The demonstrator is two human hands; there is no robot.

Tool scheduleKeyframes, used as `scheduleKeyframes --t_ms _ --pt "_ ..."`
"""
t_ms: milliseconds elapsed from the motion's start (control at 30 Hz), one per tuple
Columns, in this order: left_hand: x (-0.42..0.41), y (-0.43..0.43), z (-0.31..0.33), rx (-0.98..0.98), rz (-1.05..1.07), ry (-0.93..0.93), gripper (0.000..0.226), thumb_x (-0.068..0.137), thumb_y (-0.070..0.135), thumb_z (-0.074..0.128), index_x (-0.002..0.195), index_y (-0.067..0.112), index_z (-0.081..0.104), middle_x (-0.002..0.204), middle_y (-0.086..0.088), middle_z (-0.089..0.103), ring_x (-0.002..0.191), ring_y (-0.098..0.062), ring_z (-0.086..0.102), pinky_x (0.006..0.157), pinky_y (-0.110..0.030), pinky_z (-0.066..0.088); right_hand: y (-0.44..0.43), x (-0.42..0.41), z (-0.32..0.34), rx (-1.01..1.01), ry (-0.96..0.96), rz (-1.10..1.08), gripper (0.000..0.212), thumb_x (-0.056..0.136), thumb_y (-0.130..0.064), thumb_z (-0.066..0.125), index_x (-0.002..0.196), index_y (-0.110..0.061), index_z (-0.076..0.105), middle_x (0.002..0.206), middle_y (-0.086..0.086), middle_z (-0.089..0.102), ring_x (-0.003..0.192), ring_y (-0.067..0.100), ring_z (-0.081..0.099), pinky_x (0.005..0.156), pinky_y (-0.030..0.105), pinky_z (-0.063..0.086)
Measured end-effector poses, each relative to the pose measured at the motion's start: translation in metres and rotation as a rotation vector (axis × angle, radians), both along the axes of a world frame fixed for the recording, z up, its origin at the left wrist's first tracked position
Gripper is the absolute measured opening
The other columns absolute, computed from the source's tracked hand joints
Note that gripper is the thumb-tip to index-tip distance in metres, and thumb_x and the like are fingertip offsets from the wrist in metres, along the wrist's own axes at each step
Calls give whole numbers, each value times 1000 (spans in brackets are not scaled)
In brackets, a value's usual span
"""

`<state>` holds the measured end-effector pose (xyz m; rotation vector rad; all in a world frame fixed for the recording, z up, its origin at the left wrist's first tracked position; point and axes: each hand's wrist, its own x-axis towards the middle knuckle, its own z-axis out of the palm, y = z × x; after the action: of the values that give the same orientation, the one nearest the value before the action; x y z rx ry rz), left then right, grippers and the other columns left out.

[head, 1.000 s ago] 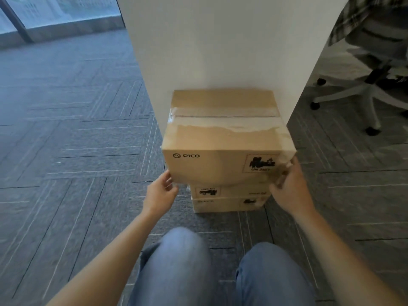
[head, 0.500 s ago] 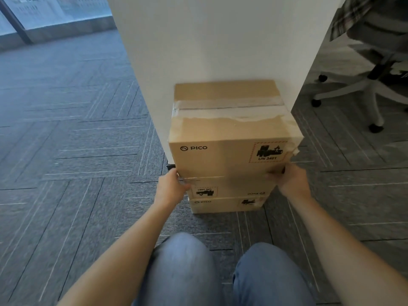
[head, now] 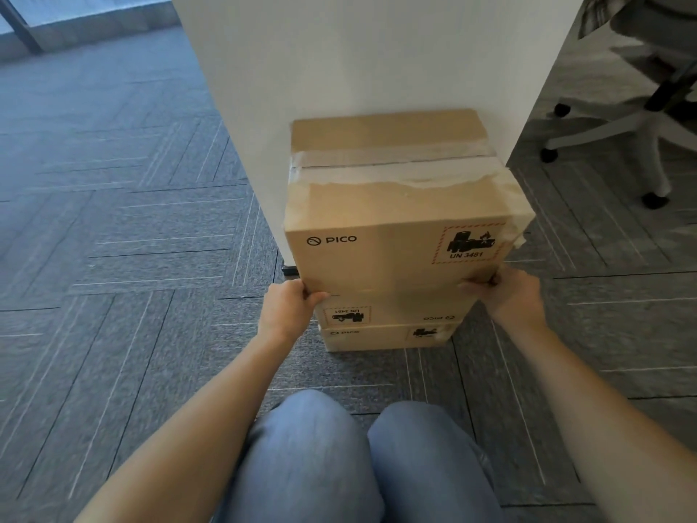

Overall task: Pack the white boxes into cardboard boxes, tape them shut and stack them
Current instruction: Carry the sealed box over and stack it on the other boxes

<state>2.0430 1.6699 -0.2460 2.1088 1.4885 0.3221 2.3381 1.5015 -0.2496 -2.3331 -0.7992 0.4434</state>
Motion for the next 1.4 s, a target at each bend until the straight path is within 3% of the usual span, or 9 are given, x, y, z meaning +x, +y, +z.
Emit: scheduleKeyframes --t_ms 367,500,667,867,1033,1100,1233,1333,1400 --pt "3 12 15 -225 133 -64 23 70 28 90 63 18 71 66 2 69 62 -16 65 56 -27 52 5 2 -6 -131 1 19 40 83 -33 78 114 -9 69 108 12 72 101 31 65 76 33 51" --pt "4 15 14 -237 134 -58 22 69 28 91 64 17 72 67 0 71 63 -18 68 60 -32 58 0 1 -5 -156 -57 79 34 88 -40 72 105 -11 71 100 9 72 93 28 64 75 37 53" --pt "3 13 11 -148 64 -29 20 76 27 86 74 11 76 60 8 61 55 -8 59 54 -21 44 -4 15 4 -203 -8 209 46 87 -56 65 91 -12 73 81 0 71 80 18 65 67 29 48" --pt "2 14 12 -77 -26 46 42 81 28 82 51 21 54 53 11 51 50 -5 51 48 -16 37 1 27 11 -207 83 170 33 76 -45 81 66 -15 71 57 -3 69 64 8 67 68 26 53" --pt "4 20 14 -128 1 28 38 73 30 88 51 16 61 55 2 61 49 -11 58 45 -19 41 11 36 22 -266 81 272 32 75 -34 85 94 -13 70 67 -6 71 57 9 71 60 25 54" --pt "1 23 13 -147 -2 4 33 69 33 90 57 13 66 60 -2 67 53 -16 62 47 -22 46 14 38 26 -259 59 310 42 71 -37 87 102 -20 64 77 -5 71 57 13 71 60 29 56" --pt "-10 22 -26 -242 18 -62 59 60 51 90 103 16 68 96 5 72 84 -13 69 73 -33 59 0 32 2 -284 -87 237 45 74 -61 74 72 -18 66 65 -4 66 69 19 63 61 29 41" --pt "-10 19 -72 -369 -37 63 79 69 48 86 135 17 55 130 1 63 109 -15 61 96 -36 51 -5 24 -46 -304 0 205 70 73 -73 68 112 -15 66 98 6 71 91 29 66 70 32 43" --pt "-6 20 -100 -393 -30 106 67 79 39 82 136 16 55 131 0 61 97 -9 59 82 -24 50 -1 20 -81 -258 89 238 91 66 -78 71 133 -18 54 115 2 68 105 30 65 77 36 50"
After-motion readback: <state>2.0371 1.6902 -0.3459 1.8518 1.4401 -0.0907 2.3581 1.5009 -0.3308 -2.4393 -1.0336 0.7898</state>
